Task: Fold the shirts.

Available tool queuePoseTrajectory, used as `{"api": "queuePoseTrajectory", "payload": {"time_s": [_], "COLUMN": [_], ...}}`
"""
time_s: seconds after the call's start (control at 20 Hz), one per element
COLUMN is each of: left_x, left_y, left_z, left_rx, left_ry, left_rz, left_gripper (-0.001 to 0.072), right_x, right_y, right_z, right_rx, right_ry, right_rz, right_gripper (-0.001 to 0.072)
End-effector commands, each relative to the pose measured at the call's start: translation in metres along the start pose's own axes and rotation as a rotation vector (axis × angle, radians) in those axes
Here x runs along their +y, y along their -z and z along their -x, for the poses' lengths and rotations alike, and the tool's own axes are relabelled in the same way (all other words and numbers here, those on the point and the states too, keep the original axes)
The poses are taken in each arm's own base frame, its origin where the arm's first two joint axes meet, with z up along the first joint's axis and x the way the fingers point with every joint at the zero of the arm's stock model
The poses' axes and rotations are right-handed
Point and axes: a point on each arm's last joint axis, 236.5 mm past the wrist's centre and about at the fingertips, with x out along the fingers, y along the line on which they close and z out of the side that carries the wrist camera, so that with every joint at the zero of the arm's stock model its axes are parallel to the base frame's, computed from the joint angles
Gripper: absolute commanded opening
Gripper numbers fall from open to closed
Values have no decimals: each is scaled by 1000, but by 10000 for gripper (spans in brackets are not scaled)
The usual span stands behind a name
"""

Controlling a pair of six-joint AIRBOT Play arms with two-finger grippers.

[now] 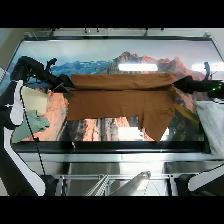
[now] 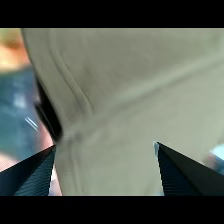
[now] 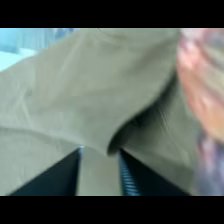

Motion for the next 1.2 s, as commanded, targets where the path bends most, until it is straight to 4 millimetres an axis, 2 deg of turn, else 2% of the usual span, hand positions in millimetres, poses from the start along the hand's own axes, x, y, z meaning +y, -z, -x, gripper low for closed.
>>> {"api": "queuePoseTrajectory", "payload": {"time_s": [0.0, 0.05, 0.15, 0.3, 0.35, 0.45, 0.55, 0.65, 0.75, 0.8, 0.85, 0.9, 0.95, 1.0, 1.15], "left_x": [-9, -7, -1, 15, 17, 18, 18, 19, 19, 18, 17, 18, 17, 17, 16], "left_y": [29, 41, 70, 106, 118, 138, 149, 155, 156, 154, 152, 149, 145, 143, 136], "left_z": [32, 40, 42, 20, 9, -5, -15, -23, -29, -31, -33, -35, -38, -41, -50], "left_rx": [105, 127, 155, 128, 130, 146, 158, 167, 165, 160, 152, 142, 130, 120, 99], "left_ry": [47, 55, 67, 73, 72, 84, 82, 81, 73, 68, 65, 55, 47, 38, 13], "left_rz": [68, 100, 180, 301, 319, 338, 355, 368, 369, 363, 358, 353, 345, 339, 316], "left_gripper": [698, 698, 698, 698, 698, 698, 698, 698, 698, 698, 698, 698, 698, 698, 698], "right_x": [-12, -12, -18, -23, -24, -27, -32, -33, -20, -12, -6, 1, 6, 8, 15], "right_y": [39, 58, 95, 132, 147, 172, 189, 199, 200, 198, 194, 190, 188, 186, 178], "right_z": [46, 58, 75, 76, 73, 64, 50, 29, 5, -7, -16, -22, -24, -23, -12], "right_rx": [171, 237, 295, 262, 274, 305, 317, 323, 326, 313, 296, 278, 271, 266, 246], "right_ry": [117, 138, 190, 230, 233, 237, 260, 291, 278, 267, 257, 241, 225, 222, 225], "right_rz": [-81, -109, -166, -259, -297, -361, -370, -344, -314, -301, -294, -296, -296, -280, -242], "right_gripper": [393, 393, 394, 402, 462, 475, 475, 473, 463, 423, 260, 137, 54, 24, 24]}}
